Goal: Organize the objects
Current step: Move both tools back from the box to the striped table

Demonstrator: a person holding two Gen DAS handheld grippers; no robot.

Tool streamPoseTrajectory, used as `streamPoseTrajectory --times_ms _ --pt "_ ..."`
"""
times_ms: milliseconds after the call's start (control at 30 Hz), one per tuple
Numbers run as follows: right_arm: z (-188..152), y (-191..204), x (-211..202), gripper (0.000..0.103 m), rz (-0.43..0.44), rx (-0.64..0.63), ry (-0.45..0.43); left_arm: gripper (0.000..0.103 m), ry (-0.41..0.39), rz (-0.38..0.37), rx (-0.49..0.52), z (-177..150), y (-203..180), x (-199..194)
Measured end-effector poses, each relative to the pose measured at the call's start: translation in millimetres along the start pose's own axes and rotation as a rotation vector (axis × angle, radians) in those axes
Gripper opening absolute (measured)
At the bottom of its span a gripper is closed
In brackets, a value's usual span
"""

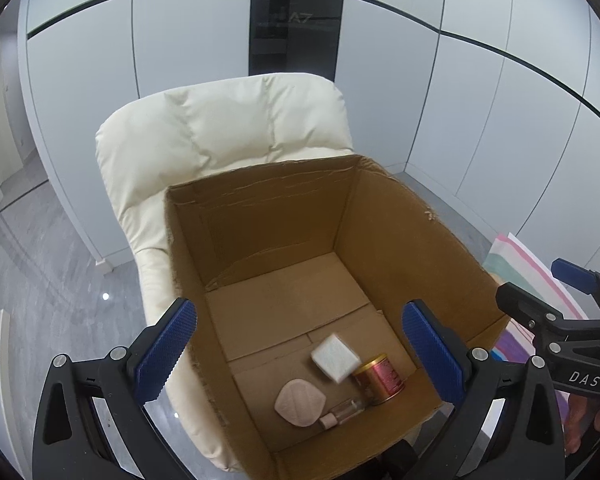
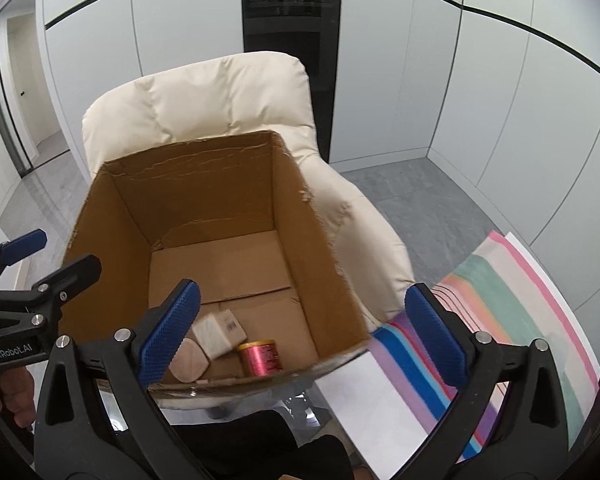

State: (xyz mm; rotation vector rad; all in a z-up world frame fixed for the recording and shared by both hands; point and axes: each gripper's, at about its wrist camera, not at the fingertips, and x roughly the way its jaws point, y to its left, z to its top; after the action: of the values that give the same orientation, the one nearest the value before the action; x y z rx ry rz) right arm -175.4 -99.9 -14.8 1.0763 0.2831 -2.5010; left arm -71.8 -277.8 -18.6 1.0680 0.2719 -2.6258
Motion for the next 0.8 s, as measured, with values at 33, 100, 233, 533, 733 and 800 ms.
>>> streamPoseTrajectory --times_ms 33,100,233,533,733,800 --pt "-1.3 -3.9 -0.5 0.103 -0.004 0.003 0.002 0.103 -0.001 -0.002 0.003 0.4 -2.9 0.5" --pt "-3.6 -10.6 -2.4 0.103 -0.016 0.007 0.003 0.103 -0.001 -0.007 0.008 0.7 -10.4 1.4" --pt "-9.9 -26.2 -8.4 0.103 -0.034 0.023 -0.001 0.103 0.000 -0.024 0.019 1.2 -25.8 4.1" --pt "-26.8 -63.8 -20.5 0.103 -0.081 0.066 -0.001 0.103 -0.004 -0.071 0.055 2.9 -65.3 6.0" --pt "-38.2 -94.1 -33.5 0.103 -0.118 0.117 -0.005 0.103 -0.002 -0.105 0.094 2.3 -96.0 6.8" --pt "-42.3 -104.6 -38.6 0.103 -0.130 0.132 -0.008 0.103 -0.004 -0.116 0.110 1.5 -107.3 6.1"
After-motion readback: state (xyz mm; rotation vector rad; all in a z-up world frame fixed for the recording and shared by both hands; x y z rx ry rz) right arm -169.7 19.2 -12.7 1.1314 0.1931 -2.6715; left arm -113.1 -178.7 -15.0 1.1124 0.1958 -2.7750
